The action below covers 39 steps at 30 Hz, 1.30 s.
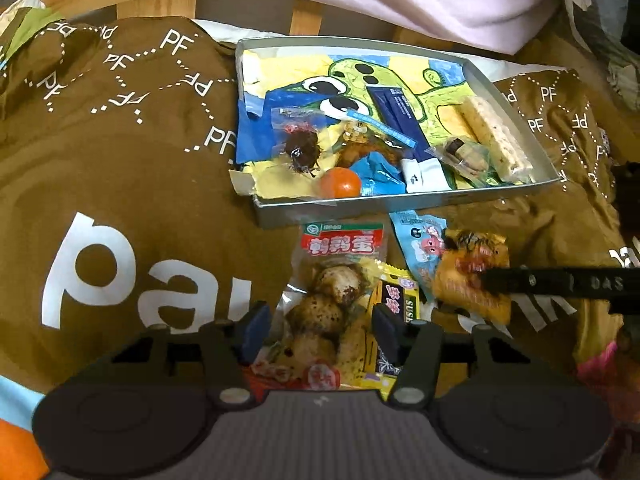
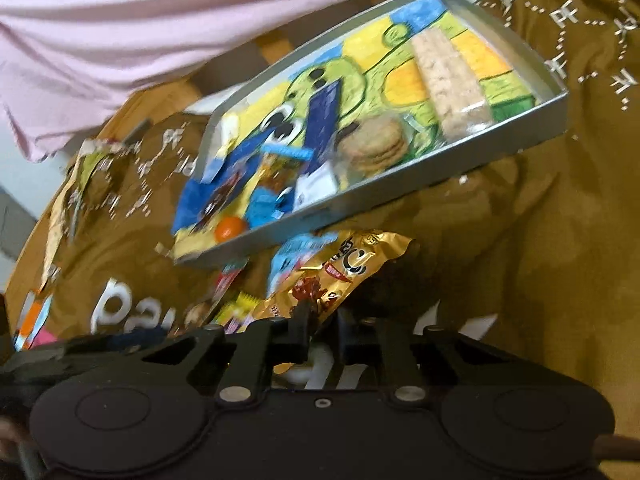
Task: Organize snacks
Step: 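Grasp the quail-egg bag with the left tool while the right tool grasps the gold snack bag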
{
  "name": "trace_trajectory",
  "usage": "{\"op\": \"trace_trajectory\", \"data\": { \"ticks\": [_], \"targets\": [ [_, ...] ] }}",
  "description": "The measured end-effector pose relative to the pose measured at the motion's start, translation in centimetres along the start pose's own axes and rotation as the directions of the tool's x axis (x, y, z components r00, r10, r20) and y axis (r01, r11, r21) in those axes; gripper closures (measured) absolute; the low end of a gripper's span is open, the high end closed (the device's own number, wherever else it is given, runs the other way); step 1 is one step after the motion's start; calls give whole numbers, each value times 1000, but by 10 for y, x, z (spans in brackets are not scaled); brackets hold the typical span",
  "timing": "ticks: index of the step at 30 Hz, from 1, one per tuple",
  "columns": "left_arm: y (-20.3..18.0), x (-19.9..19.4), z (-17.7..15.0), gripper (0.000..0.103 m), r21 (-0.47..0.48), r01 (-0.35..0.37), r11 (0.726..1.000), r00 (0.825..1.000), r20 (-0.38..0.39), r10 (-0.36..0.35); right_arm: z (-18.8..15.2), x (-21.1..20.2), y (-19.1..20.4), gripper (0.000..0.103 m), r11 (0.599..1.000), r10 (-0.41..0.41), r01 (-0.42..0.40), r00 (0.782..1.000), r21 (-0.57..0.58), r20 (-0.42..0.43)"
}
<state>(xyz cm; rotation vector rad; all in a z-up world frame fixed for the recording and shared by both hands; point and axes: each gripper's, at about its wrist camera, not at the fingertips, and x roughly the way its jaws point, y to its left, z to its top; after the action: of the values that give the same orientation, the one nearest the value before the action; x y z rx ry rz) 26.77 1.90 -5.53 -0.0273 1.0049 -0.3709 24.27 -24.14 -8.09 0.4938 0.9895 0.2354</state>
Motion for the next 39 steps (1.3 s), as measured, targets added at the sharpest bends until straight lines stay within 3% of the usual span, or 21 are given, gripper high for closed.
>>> {"op": "trace_trajectory", "data": {
  "ticks": [1, 6, 11, 13, 15, 17, 20, 21, 29, 39],
  "targets": [
    [2, 2, 0, 39, -10, 5, 1000, 1000, 1, -5, -1, 1, 1, 90, 1000, 8, -8, 1000, 0, -13],
    [15, 15, 5, 28, -69, 59, 996, 998, 3, -59, 0, 12, -3, 62, 999, 47, -46, 998, 26, -39],
    [21, 21, 7, 27, -96, 90, 991, 996, 14, -89, 8, 24, -14, 58, 995, 68, -68, 998, 77, 8],
    [17, 20, 6, 36, -81, 84, 993, 996, 10, -84, 10, 27, -22, 54, 986, 99, -102, 995, 135, 22],
    [15, 19, 6, 36, -88, 76, 993, 997, 5, -76, 11, 28, -24, 50, 980, 117, -120, 993, 157, 33],
    [12, 17, 5, 37, -97, 67, 993, 998, 1, -67, 11, 28, -22, 52, 985, 105, -111, 993, 135, 44],
    [13, 12, 3, 42, -139, 68, 988, 998, -3, -69, 10, 28, -20, 75, 993, 52, -57, 998, 100, 47],
    [14, 9, 1, 43, -151, 71, 986, 997, -4, -72, 9, 27, -20, 78, 993, 51, -56, 997, 104, 49],
    [10, -11, -15, 51, -217, 88, 972, 996, -6, -92, 2, 9, -2, 83, 1000, 7, -7, 999, -3, 49],
    [5, -11, -21, 46, -209, 77, 975, 996, -16, -82, -10, -3, 22, 85, 989, 39, -31, 998, -143, 53]
  ]
}}
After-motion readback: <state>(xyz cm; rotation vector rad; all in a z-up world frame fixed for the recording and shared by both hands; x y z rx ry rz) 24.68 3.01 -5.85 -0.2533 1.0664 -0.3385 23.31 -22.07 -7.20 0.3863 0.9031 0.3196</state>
